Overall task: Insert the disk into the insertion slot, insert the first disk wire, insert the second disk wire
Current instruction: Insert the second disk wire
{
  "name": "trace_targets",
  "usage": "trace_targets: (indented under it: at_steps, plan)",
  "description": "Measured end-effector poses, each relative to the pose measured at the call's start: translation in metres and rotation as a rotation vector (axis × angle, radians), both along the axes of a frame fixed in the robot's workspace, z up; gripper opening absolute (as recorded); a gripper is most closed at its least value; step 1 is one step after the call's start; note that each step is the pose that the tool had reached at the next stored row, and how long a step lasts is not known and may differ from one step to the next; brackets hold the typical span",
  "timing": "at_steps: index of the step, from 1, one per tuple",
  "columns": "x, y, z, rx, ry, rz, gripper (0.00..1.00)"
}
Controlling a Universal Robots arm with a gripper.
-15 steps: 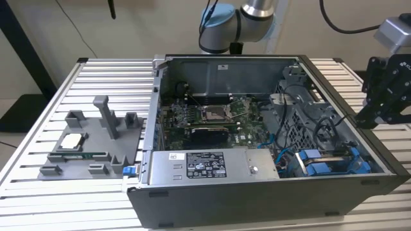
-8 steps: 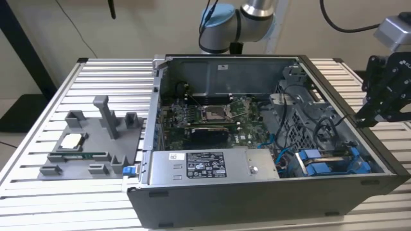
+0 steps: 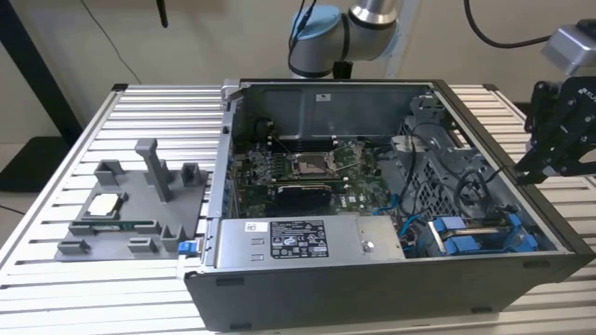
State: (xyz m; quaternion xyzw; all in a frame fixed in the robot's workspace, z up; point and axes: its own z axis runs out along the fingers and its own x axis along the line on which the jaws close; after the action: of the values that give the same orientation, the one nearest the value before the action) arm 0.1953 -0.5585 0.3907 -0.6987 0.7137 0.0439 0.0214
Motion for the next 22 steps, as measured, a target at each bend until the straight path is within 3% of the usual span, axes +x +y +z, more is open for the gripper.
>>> trace_targets:
  at_steps: [18,22]
  plan:
    - [0.0035,0.0005,-0.0047,0.0004,0.0000,0.000,0.27]
    - [0.0039,0.0005,-0.0072,0.0062,0.0000,0.000,0.27]
